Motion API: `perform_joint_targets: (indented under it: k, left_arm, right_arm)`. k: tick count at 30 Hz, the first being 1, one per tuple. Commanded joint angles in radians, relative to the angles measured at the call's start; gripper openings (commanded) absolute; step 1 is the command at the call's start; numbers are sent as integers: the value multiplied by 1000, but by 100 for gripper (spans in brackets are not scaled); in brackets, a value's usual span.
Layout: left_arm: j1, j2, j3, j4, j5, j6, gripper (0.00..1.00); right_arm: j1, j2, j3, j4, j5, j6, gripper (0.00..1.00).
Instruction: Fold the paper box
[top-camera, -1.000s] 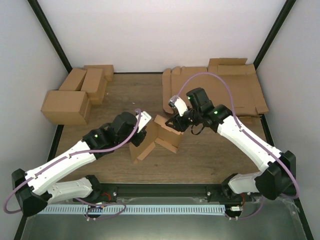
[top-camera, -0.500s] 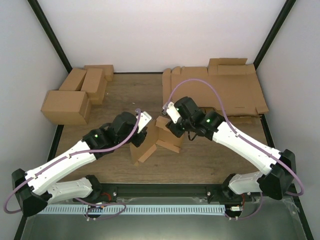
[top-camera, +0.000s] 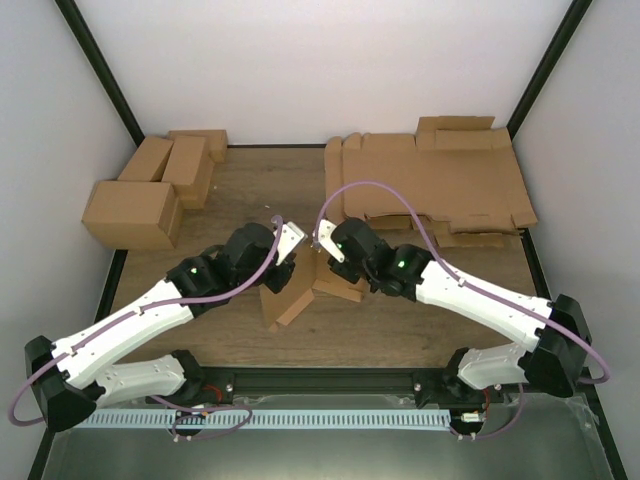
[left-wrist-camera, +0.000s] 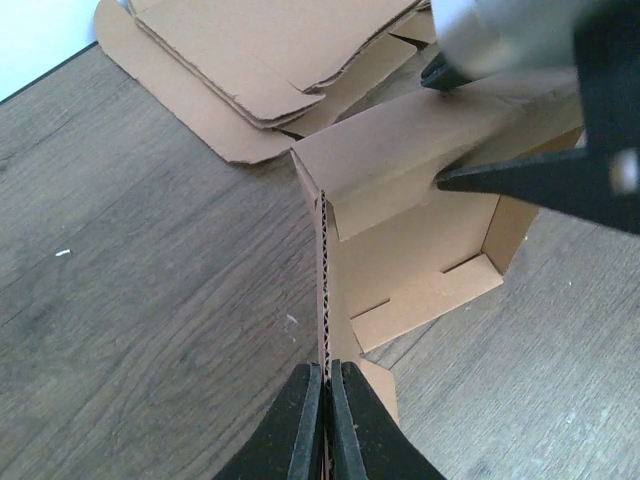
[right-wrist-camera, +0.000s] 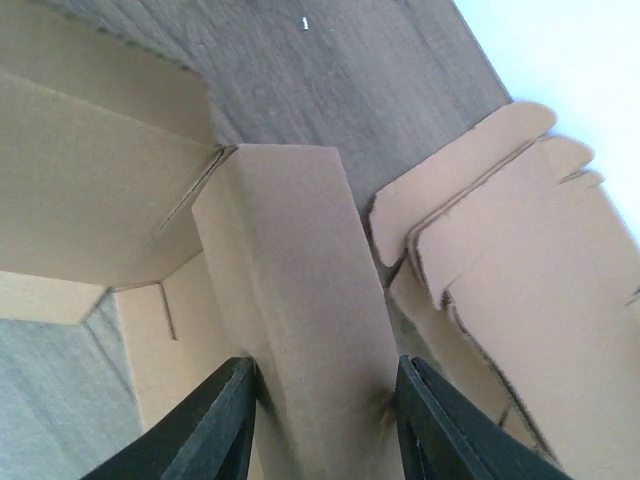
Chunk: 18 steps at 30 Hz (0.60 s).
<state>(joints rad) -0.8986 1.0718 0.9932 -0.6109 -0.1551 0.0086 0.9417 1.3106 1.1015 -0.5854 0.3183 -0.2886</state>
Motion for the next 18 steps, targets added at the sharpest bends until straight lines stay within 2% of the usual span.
perform_joint_targets:
  k: [1,7,18]
  left_arm:
    - [-6,16,34,25,39,-8,4]
    - [-6,31,39,39,61,-20,4]
    - [-3,40,58,75,149,-95,4]
  right_arm:
    - [68,9,-99,56,90,-102,39]
    - [72,9,-150,168,126,-137,31]
    - [99,-10,-271,382,151,-207,26]
